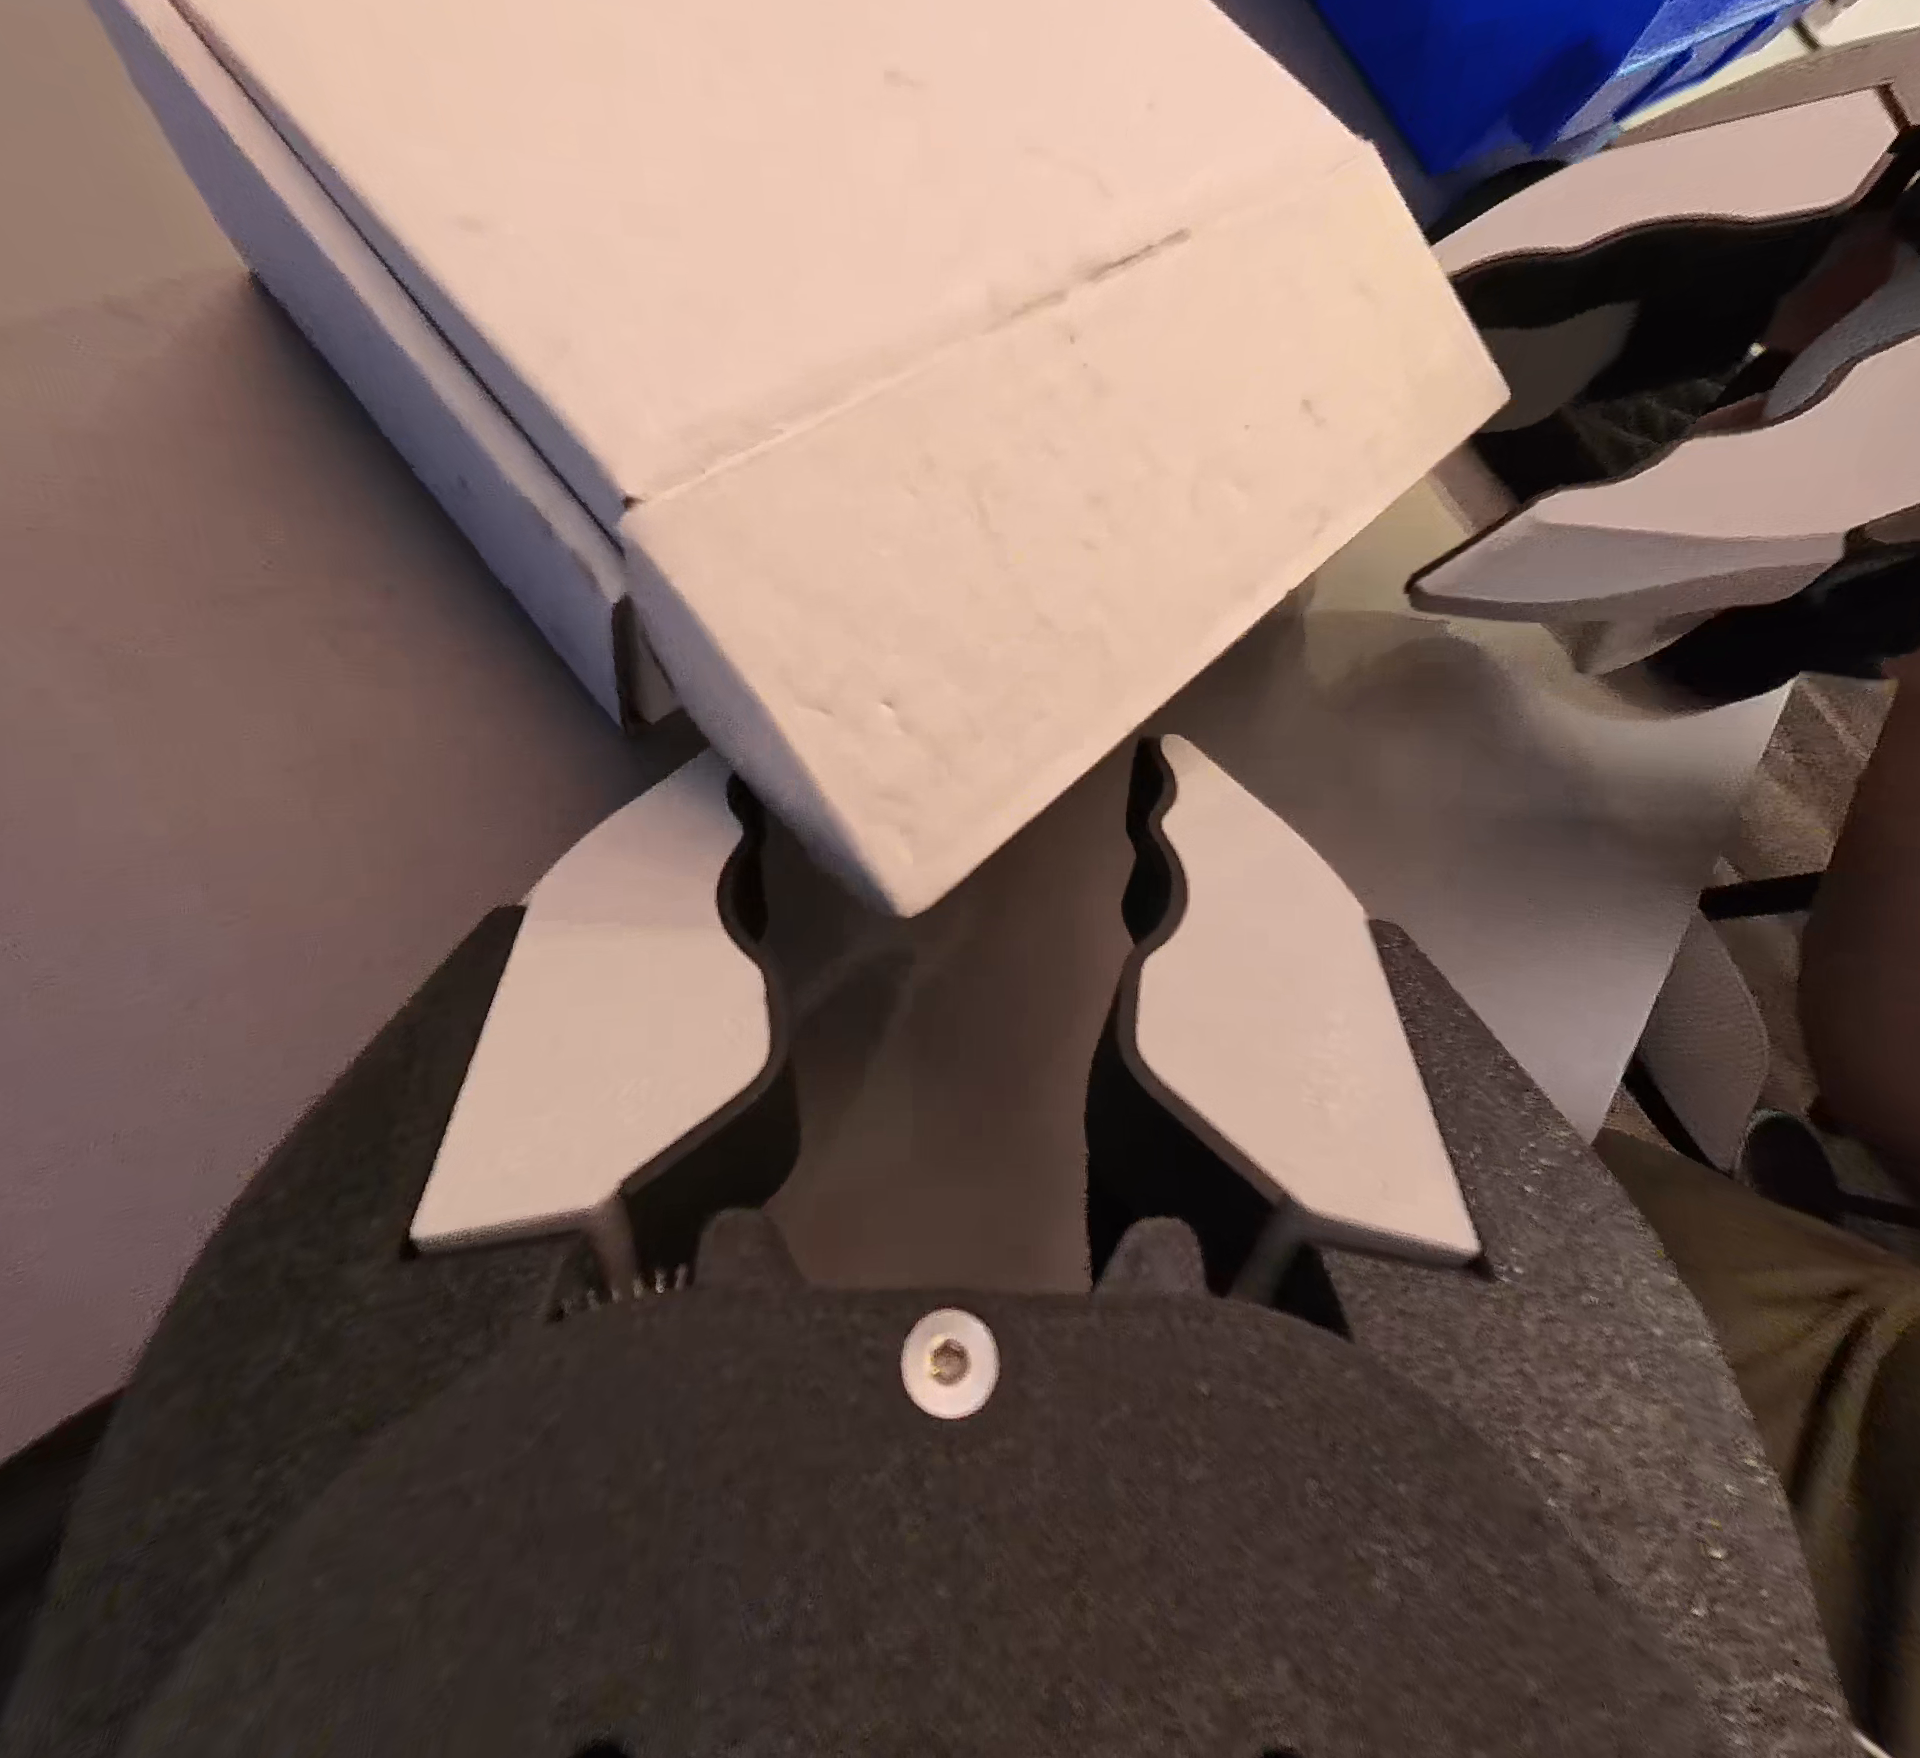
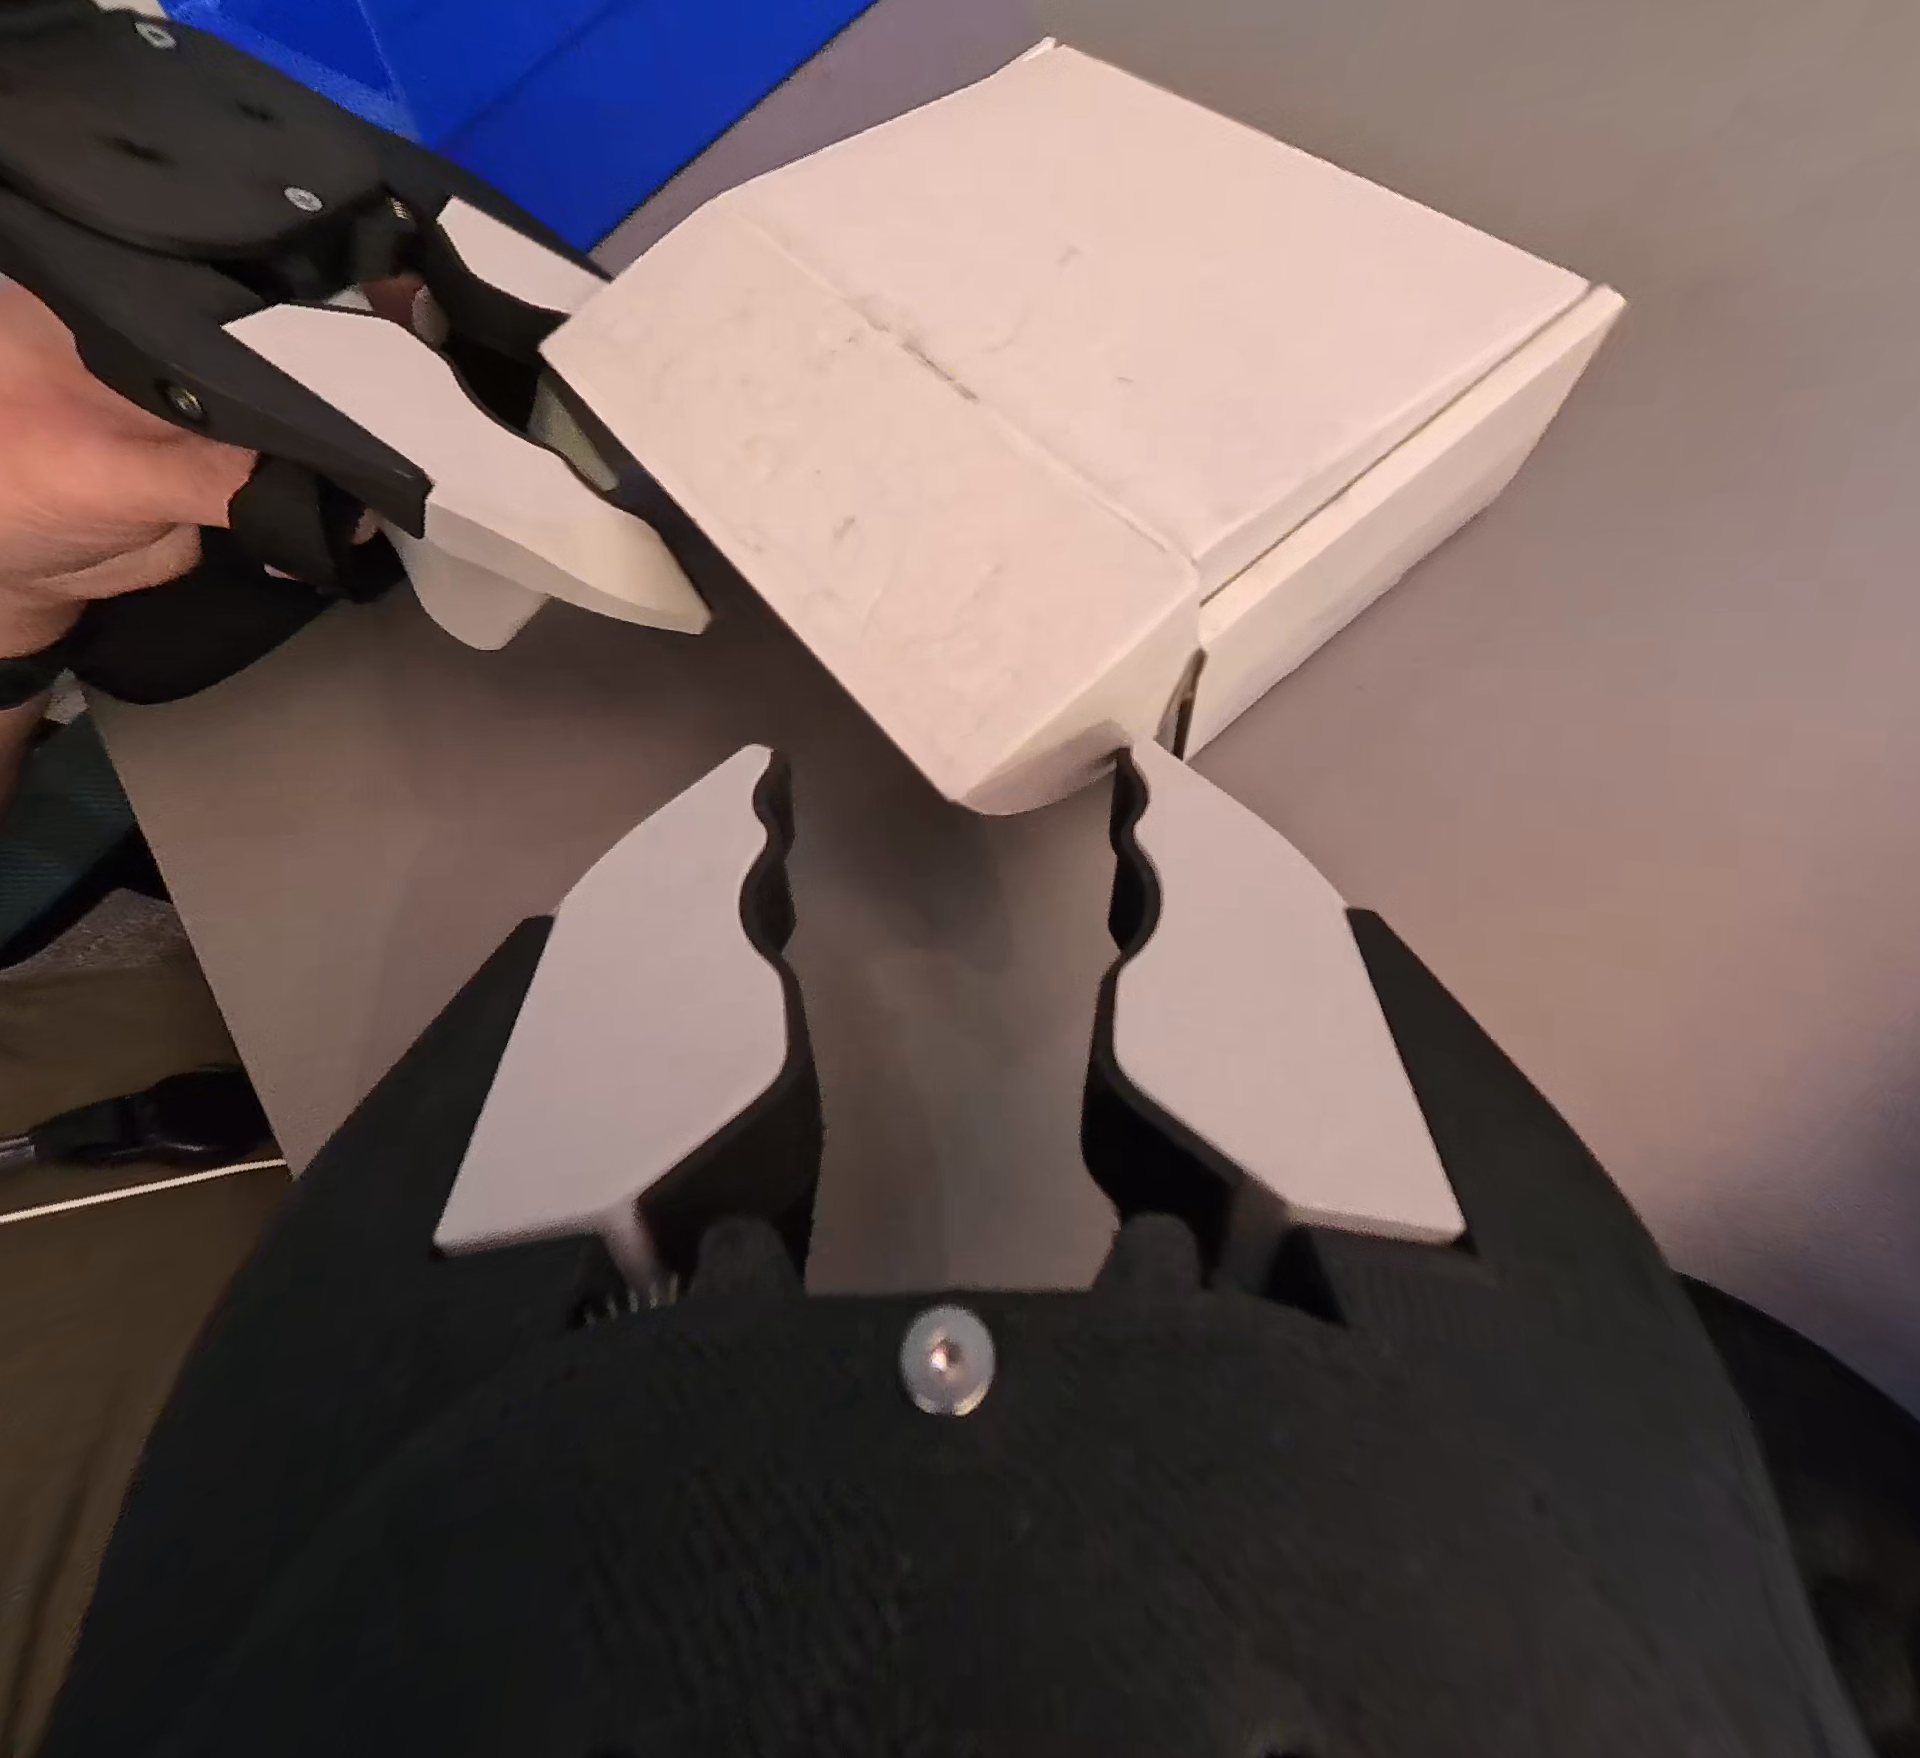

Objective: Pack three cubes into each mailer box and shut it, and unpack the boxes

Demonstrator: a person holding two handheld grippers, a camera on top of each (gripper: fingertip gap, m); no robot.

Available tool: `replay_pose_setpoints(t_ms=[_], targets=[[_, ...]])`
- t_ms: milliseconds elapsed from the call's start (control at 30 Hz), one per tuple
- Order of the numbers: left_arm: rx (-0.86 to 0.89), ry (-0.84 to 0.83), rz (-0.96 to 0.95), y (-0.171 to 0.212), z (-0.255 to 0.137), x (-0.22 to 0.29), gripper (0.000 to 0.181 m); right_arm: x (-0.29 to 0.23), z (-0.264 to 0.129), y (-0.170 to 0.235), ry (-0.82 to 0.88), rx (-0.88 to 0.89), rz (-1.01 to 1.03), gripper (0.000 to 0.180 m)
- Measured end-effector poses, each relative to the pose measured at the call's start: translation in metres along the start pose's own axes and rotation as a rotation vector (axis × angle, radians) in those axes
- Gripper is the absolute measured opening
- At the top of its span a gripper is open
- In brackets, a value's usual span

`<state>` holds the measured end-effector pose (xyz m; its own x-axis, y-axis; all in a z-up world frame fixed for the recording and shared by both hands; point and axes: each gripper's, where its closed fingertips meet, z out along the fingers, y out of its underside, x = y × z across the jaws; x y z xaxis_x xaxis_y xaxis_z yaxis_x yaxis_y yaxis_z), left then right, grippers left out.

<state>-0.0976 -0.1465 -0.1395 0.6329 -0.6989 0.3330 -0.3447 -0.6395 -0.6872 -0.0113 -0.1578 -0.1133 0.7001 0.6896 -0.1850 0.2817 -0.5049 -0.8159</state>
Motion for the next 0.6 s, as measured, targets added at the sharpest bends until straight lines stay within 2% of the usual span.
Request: replay_pose_setpoints(t_ms=[233, 433, 533, 600], targets=[[0.006, 0.037, -0.045, 0.004, -0.013, 0.008, 0.067, 0.007, -0.010, -0.002, 0.010, 0.007, 0.023, 0.065], [0.026, -0.011, -0.023, 0.006, -0.039, 0.004, 0.068, 0.016, -0.029, -0.009, 0.056, 0.020, 0.007, 0.067], [0.082, -0.012, 0.034, -0.003, -0.049, 0.011, 0.071, 0.018, -0.037, -0.012, 0.059, 0.019, -0.084, 0.067], [0.086, -0.057, 0.105, -0.006, -0.044, 0.009, 0.074, 0.029, -0.037, -0.009, 0.159, -0.021, -0.207, 0.064]])
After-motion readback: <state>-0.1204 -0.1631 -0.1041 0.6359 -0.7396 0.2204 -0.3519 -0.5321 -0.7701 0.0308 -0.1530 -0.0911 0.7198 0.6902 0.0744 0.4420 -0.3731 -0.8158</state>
